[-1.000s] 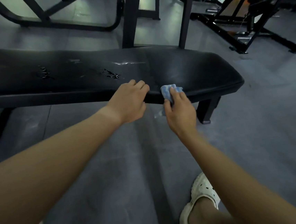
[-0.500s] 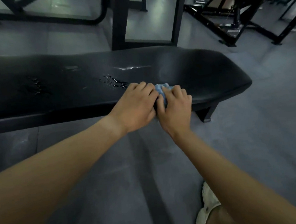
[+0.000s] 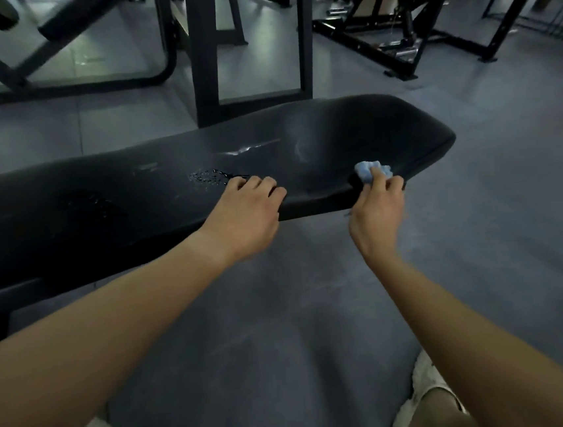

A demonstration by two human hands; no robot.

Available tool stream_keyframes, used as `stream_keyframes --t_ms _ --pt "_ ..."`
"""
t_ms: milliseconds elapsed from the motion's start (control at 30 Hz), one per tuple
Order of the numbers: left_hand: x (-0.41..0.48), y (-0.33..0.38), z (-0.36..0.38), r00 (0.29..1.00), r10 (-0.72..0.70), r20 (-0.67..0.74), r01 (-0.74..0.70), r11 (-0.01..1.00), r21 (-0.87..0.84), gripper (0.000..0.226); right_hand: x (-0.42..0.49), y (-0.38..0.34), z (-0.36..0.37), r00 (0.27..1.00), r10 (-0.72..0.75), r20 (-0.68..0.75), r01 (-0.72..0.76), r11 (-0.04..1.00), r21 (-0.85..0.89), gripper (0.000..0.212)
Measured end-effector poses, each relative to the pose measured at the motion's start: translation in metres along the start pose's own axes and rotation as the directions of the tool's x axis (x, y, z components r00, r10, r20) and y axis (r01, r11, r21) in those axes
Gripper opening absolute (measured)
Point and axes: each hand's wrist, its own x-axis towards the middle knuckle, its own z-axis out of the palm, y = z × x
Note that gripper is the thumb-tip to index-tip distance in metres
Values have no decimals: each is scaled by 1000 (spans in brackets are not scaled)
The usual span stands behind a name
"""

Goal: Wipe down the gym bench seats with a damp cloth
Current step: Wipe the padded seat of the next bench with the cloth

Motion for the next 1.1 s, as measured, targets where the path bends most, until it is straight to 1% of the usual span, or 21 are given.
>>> stream_keyframes --t_ms 67,133,200,267,333,433,467,500,533,567,633,700,733,767,867,933,1033,1100 --pt "-1 0 1 1000 -19 -22 18 1000 -19 39 -15 -14 5 1000 -3 2 3 997 73 42" --pt "0 4 4 998 -33 -44 32 999 -20 36 -27 -21 11 998 -53 17 51 992 114 34" --pt "3 13 6 996 -61 -58 60 998 -15 29 -37 -28 18 995 -86 51 79 988 130 28" --pt "6 19 5 992 -106 -73 103 993 -51 23 -46 -34 22 984 -146 104 132 983 125 29" --pt "7 20 6 990 -110 -87 105 993 -54 21 -48 -35 21 958 -239 160 224 969 106 35" --pt "6 14 9 993 -81 -86 79 996 -34 21 -37 -22 13 883 -415 220 410 909 69 38" --pt "6 13 8 993 -84 -80 80 996 -44 22 -32 -16 9 858 -459 229 463 885 40 39" --pt "6 13 6 993 -86 -78 82 995 -56 23 -26 -10 6 852 -477 215 488 873 2 40" --pt "6 14 4 993 -88 -76 83 994 -67 23 -19 -4 3 868 -462 182 475 879 -36 40" --pt "6 14 3 994 -87 -73 81 994 -76 24 -11 2 2 899 -418 135 429 900 -75 39" --pt "5 13 2 995 -75 -61 69 994 -87 25 7 12 -1 963 -264 47 267 956 -121 39" --pt "5 9 2 997 -59 -48 54 994 -100 27 22 15 -3 994 -106 31 109 990 -86 42" --pt "4 7 1 998 -54 -39 50 993 -110 29 25 12 -4 997 -66 46 68 996 -55 42" --pt "4 5 -1 998 -50 -29 46 991 -124 30 25 8 -3 996 -63 57 66 997 -47 42" --pt "3 0 -4 999 -31 6 32 985 -172 35 12 -16 2 982 -177 70 185 973 -141 38" --pt "3 -4 -5 1000 -12 23 16 984 -180 37 0 -37 7 950 -291 116 307 939 -152 36" --pt "4 -8 -7 999 -7 43 16 976 -216 34 -14 -64 15 860 -455 231 481 874 -72 35" --pt "5 -11 -10 998 -6 63 22 968 -250 32 -11 -69 17 817 -497 292 518 855 6 34"
